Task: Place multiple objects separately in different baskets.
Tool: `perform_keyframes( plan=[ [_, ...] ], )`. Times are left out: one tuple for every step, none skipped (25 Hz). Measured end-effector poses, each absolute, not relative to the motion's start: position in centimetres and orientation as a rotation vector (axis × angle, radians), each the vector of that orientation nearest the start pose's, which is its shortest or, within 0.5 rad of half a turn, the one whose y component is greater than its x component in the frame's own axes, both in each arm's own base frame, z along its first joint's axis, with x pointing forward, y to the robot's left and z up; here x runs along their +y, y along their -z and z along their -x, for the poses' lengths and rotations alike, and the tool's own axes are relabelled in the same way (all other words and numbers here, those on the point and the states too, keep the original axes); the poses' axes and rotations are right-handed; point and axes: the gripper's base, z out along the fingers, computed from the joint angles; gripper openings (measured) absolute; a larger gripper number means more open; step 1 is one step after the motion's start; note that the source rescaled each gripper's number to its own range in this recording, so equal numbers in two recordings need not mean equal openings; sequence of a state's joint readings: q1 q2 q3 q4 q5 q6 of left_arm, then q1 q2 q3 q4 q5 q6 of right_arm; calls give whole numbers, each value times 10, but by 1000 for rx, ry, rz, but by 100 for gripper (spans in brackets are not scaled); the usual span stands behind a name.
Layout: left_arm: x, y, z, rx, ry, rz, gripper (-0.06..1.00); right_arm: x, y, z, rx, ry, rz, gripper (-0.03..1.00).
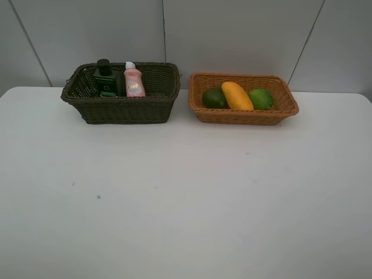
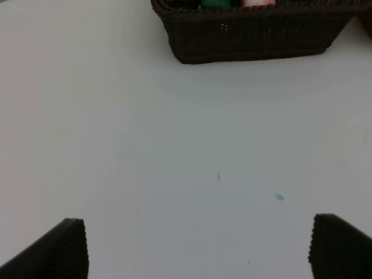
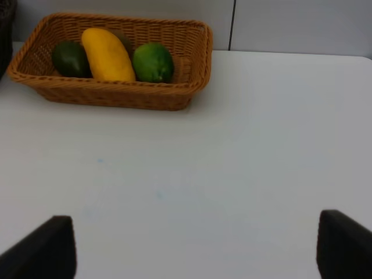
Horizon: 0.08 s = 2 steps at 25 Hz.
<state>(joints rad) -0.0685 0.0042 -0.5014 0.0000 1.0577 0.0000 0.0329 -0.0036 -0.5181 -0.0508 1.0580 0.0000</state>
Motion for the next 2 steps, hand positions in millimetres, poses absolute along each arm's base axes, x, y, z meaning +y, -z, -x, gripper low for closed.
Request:
perform_keyframes(
  plan=[
    [0,-278,4,2043,43,-70,100,-4,-283,7,2019,40,30,99],
    [0,-278,4,2043,43,-70,100,-4,-283,7,2019,40,30,99]
  ],
)
